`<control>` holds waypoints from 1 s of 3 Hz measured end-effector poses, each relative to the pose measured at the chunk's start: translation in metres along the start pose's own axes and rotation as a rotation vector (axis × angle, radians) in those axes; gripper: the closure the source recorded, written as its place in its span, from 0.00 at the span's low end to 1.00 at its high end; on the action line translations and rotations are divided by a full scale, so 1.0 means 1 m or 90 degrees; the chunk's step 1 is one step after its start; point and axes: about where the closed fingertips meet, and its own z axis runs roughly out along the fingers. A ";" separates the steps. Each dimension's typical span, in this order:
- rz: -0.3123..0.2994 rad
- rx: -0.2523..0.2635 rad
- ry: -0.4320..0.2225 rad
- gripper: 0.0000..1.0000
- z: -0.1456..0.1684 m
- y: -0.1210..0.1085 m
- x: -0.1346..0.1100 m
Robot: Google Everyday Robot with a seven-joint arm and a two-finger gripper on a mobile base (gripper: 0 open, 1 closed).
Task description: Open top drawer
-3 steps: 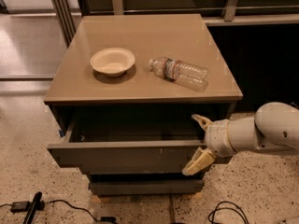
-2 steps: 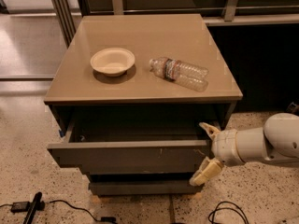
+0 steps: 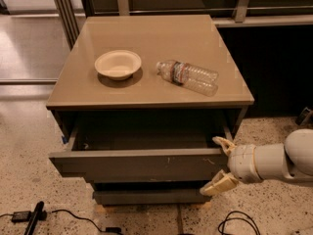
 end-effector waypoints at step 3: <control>0.000 0.000 0.000 0.87 -0.008 -0.002 -0.004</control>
Offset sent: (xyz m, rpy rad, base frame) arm 0.0000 0.0000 0.0000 0.0000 0.0000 0.0001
